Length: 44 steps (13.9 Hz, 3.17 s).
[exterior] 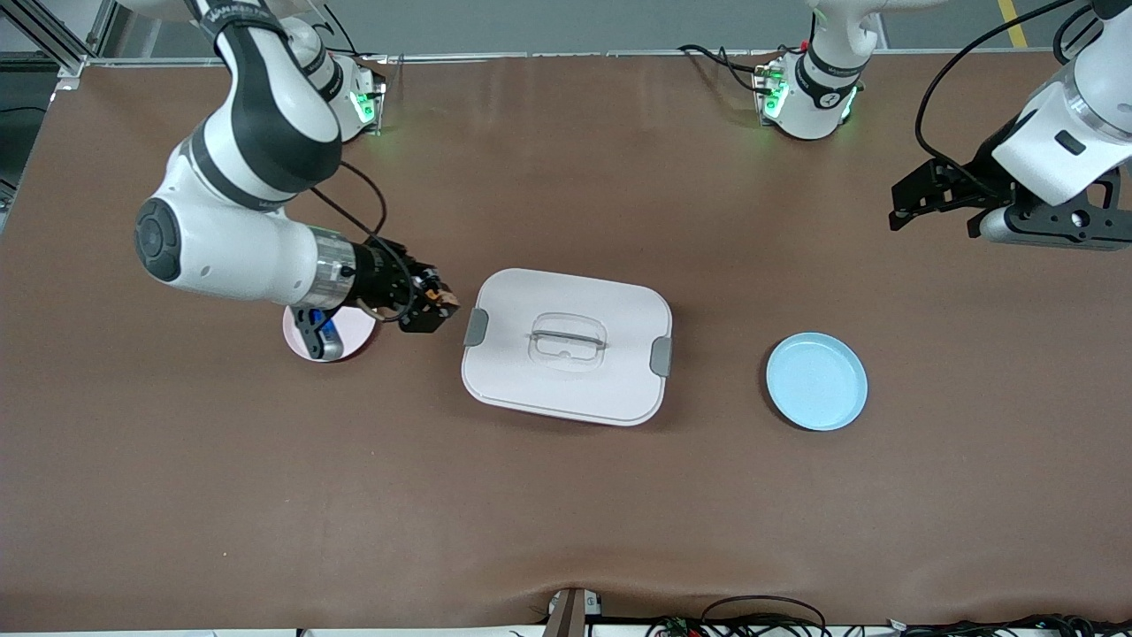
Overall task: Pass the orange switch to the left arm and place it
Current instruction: 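Lift the switch with the right gripper and carry it over the box, then hold the switch above the box while the left gripper reaches it, then close the left gripper on the switch held by the right gripper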
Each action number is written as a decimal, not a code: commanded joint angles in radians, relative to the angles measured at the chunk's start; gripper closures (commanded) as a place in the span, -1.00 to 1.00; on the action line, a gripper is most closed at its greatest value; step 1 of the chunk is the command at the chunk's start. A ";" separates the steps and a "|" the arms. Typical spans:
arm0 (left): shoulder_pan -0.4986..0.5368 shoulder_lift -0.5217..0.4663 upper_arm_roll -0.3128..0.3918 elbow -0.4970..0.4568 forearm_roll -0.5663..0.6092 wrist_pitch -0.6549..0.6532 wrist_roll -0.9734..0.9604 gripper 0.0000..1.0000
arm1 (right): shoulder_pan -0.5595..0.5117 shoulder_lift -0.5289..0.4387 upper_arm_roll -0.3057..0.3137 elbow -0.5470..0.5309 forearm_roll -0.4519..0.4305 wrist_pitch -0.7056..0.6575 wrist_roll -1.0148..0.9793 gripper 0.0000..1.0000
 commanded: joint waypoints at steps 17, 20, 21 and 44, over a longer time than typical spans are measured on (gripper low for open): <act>-0.220 0.194 -0.074 0.198 -0.140 0.210 -0.262 -1.00 | 0.229 0.246 0.002 0.415 0.299 0.477 0.561 1.00; -0.227 0.192 -0.076 0.199 -0.163 0.211 -0.286 -1.00 | 0.257 0.296 0.001 0.473 0.297 0.499 0.590 1.00; -0.227 0.192 -0.074 0.199 -0.180 0.221 -0.279 -1.00 | 0.261 0.299 0.001 0.475 0.297 0.499 0.590 1.00; -0.235 0.241 -0.070 0.193 -0.317 0.429 -0.194 -0.72 | 0.326 0.299 0.004 0.508 0.297 0.640 0.663 1.00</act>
